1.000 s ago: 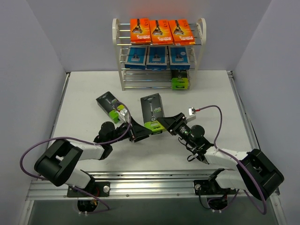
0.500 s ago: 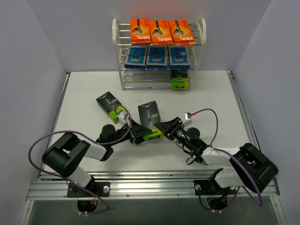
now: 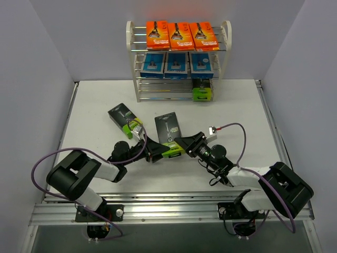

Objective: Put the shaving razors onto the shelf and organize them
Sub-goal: Pass the shaving razor from the right arm to the left

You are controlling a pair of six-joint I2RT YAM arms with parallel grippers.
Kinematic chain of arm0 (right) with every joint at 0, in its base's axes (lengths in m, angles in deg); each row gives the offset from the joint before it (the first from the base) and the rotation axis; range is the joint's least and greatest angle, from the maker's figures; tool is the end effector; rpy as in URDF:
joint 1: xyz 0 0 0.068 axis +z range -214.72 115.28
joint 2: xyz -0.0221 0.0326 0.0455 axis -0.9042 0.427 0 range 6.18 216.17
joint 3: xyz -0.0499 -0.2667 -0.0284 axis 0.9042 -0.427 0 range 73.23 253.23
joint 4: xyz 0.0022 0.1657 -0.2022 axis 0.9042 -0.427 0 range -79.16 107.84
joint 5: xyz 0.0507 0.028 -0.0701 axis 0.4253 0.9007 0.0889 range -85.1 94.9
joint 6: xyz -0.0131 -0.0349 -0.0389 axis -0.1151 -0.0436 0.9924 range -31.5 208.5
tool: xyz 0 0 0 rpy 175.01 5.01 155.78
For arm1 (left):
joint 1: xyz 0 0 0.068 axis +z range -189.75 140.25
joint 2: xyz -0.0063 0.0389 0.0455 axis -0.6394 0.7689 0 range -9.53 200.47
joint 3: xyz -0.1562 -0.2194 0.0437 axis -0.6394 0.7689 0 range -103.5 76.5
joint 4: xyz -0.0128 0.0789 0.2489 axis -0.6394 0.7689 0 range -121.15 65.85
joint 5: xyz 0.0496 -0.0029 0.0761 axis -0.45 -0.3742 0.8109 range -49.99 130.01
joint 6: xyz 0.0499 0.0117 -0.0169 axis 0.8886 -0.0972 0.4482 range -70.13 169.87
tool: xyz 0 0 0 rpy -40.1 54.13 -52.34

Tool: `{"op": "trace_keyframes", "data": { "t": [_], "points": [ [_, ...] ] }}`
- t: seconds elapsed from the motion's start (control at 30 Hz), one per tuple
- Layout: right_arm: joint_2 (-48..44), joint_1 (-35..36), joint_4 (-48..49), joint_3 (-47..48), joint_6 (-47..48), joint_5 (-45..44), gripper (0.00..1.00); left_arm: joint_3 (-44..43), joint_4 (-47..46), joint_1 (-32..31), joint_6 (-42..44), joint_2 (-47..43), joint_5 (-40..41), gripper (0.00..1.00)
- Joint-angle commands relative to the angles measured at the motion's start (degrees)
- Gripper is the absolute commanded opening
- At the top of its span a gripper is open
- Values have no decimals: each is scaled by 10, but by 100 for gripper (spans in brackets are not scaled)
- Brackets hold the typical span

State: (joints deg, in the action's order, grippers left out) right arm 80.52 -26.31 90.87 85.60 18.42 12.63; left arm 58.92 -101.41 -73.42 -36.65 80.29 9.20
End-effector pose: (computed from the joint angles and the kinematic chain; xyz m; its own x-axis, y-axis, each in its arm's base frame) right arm 0.1726 0.1430 0.2007 -0.6250 0.6934 -0.3586 -0.3861 0.1246 0.9140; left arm 0.2026 -0.1569 0.1589 -0.9023 -0.4290 -0.0431 0.0261 0.0454 -0.9986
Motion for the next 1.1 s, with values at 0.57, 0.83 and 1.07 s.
{"op": "trace_keyframes", "data": {
  "t": [0.57,0.83,1.07],
  "points": [
    [-244,-21,15,-11,116,-75,80,-25,-2,31,66,-58,-50,2],
    [-367,-26,-268,53,203,-139,93,-111,325,58,221,-113,-44,2],
    [-435,-27,-380,62,224,-146,94,-205,437,78,299,-73,-14,2]
  ]
}}
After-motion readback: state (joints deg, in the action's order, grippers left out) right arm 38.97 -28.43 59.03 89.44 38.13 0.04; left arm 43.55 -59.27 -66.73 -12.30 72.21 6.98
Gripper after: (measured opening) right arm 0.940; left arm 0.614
